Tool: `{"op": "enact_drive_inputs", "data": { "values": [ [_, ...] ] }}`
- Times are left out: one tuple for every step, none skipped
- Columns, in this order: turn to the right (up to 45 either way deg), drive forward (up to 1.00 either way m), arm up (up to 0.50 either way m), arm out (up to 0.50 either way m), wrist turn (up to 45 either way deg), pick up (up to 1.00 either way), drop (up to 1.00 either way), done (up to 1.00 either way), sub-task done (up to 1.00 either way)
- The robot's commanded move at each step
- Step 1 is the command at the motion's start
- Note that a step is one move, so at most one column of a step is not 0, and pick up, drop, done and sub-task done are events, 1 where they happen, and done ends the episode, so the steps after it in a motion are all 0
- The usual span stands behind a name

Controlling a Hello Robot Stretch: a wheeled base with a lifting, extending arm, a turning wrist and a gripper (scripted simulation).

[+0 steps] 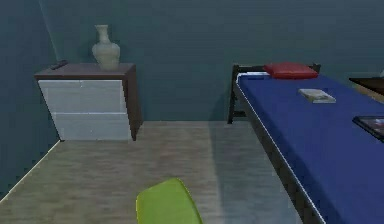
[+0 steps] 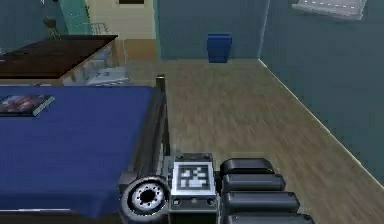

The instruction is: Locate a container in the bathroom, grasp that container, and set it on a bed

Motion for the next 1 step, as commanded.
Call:
{"op": "enact_drive_inputs", "data": {
  "values": [
    [-45.0, 0.0, 0.0, 0.0, 0.0, 0.0, 0.0, 0.0, 0.0]
  ]
}}
